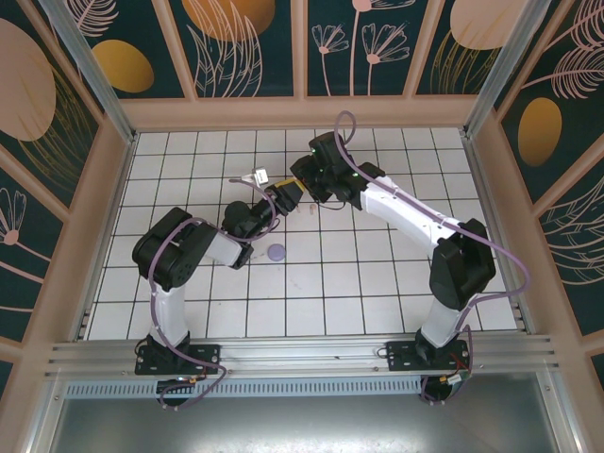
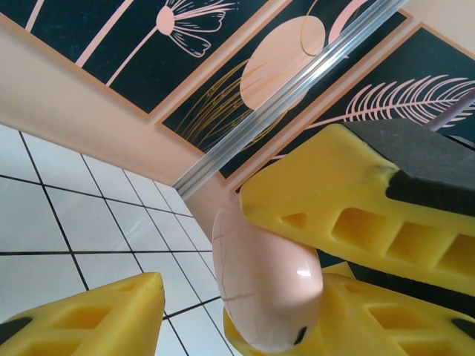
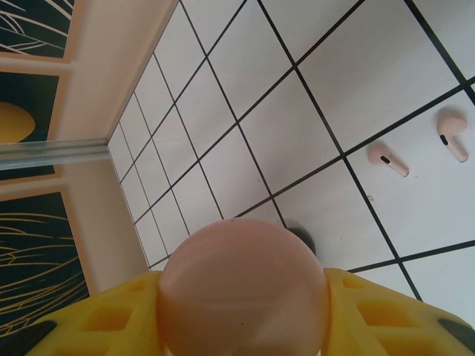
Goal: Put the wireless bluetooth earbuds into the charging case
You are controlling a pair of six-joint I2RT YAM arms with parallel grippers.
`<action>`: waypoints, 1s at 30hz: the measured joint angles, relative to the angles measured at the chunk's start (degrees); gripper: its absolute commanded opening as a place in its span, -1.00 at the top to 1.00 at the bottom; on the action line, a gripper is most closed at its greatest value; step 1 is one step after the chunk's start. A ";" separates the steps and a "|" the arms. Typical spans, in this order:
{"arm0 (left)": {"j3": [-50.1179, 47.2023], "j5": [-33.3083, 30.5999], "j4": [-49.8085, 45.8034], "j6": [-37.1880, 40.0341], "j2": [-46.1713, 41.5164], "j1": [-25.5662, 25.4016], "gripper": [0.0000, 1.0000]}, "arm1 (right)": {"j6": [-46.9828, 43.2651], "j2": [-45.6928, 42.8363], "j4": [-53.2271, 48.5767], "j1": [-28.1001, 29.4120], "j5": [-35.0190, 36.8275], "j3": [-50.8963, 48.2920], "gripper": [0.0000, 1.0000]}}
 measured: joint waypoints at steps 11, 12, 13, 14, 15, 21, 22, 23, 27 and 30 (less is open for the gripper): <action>1.40 0.79 1.29 -0.20 0.83 -0.11 0.31 | 0.00 0.00 0.02 0.24 0.04 0.00 0.36; 1.51 0.92 1.31 -0.26 0.87 -0.11 0.35 | 0.02 0.00 0.04 0.28 0.09 0.00 0.36; 1.53 1.01 1.33 -0.20 0.87 -0.11 0.39 | 0.02 0.00 0.11 0.26 0.22 0.00 0.36; 1.53 1.09 1.40 -0.17 0.92 -0.11 0.44 | 0.02 0.00 0.11 0.26 0.31 0.00 0.36; 1.53 1.11 1.51 -0.17 0.94 -0.11 0.49 | 0.02 0.00 0.11 0.26 0.50 0.00 0.36; 1.53 1.11 2.10 -0.11 1.22 -0.11 0.72 | 0.63 0.00 0.20 0.28 0.90 0.00 0.36; 1.53 1.11 2.16 -0.11 1.27 -0.11 0.77 | 0.66 0.00 0.20 0.28 0.92 0.00 0.36; 1.53 1.11 2.19 -0.11 1.27 -0.11 0.82 | 0.76 0.00 0.20 0.28 0.92 0.00 0.34; 1.53 1.16 2.21 -0.13 1.27 -0.11 1.00 | 0.85 0.00 0.20 0.28 1.09 0.00 -0.16; 1.53 1.27 2.36 -0.39 1.31 -0.11 1.00 | 0.79 -0.13 0.44 0.28 1.09 0.00 -0.43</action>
